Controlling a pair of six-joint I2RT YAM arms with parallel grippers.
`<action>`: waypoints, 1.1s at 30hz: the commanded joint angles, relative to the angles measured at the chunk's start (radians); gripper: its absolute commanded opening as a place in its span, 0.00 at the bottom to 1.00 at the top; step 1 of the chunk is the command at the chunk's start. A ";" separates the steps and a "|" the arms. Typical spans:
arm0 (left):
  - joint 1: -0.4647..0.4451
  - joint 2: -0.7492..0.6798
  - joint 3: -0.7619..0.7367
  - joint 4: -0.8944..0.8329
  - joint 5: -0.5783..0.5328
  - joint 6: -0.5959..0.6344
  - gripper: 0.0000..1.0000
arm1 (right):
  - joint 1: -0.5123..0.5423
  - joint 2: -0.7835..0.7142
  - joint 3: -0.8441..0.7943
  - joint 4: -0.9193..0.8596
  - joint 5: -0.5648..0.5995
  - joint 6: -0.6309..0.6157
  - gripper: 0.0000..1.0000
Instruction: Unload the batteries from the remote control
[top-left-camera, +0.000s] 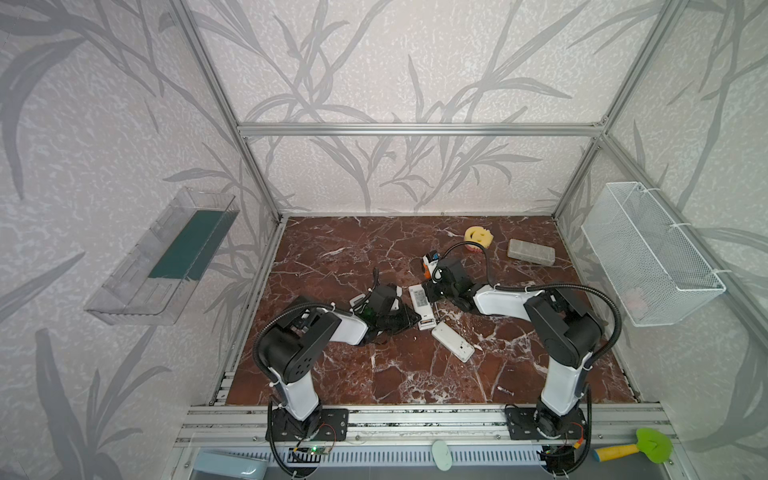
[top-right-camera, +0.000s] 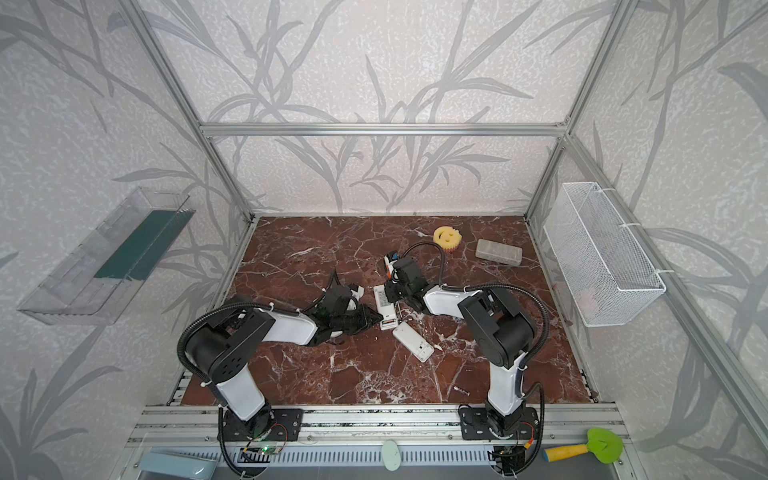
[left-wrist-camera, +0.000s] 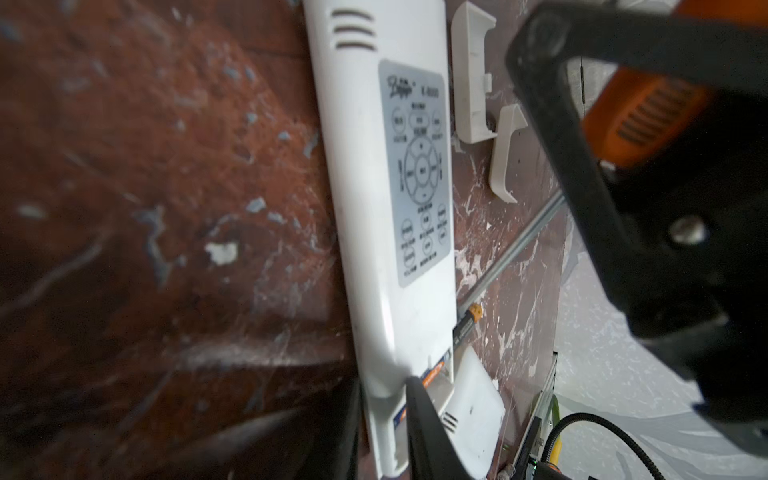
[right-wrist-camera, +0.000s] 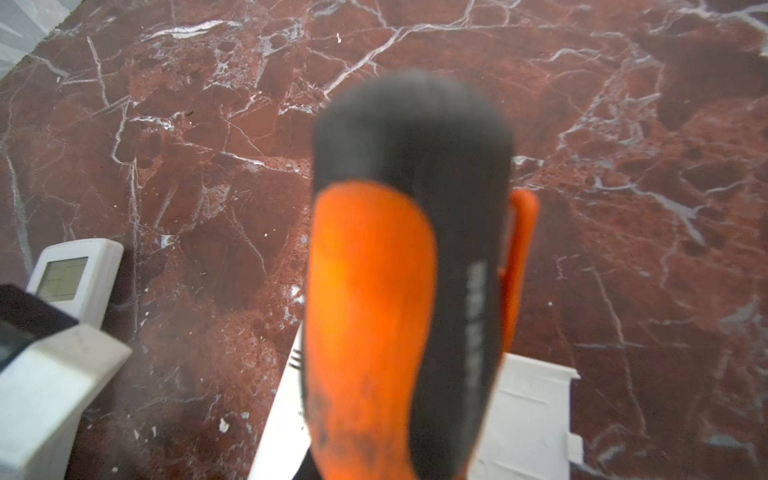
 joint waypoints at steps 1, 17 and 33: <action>-0.006 -0.040 -0.025 -0.050 -0.021 0.002 0.23 | 0.016 0.016 0.065 0.025 -0.020 -0.016 0.00; 0.025 -0.129 -0.001 -0.195 -0.053 0.095 0.29 | 0.025 -0.074 0.025 0.071 -0.012 -0.018 0.00; 0.025 -0.103 0.006 -0.165 -0.041 0.082 0.29 | 0.232 -0.191 -0.203 0.435 0.316 -0.015 0.00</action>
